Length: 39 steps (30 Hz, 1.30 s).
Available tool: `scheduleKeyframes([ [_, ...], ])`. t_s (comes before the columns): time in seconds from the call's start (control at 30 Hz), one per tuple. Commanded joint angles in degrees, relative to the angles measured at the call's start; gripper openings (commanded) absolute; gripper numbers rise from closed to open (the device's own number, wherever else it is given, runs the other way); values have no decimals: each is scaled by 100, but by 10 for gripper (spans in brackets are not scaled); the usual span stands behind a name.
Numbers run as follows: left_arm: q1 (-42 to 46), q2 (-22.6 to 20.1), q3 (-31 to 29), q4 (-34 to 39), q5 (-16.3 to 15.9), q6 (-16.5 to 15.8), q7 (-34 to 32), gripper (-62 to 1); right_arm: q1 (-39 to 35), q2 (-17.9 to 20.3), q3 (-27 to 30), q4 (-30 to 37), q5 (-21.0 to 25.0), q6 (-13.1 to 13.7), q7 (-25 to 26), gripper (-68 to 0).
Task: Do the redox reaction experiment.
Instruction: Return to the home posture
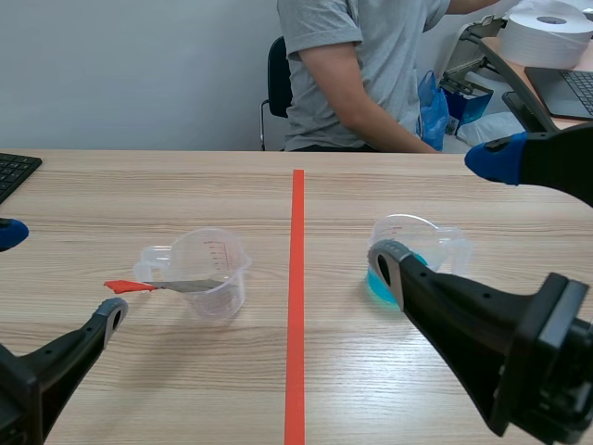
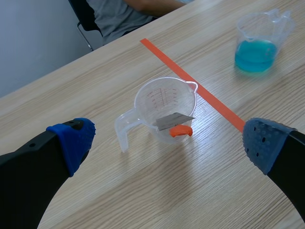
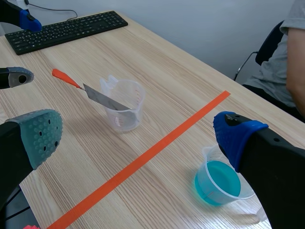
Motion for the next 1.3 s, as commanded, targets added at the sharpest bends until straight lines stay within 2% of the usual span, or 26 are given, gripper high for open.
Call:
scheduleKeyframes([
  [0.0,44,-33,-11,81,-52,26,-122,14,66,-2,74,22,61,0,66,4],
  [0.8,46,-33,-11,81,-50,26,-107,14,66,-2,74,22,61,0,22,4],
  [1.1,46,-33,-11,81,-50,26,367,14,66,-2,74,22,61,0,20,4],
  [1.27,44,-33,-11,81,-52,24,398,14,66,-2,74,22,61,0,20,4],
])
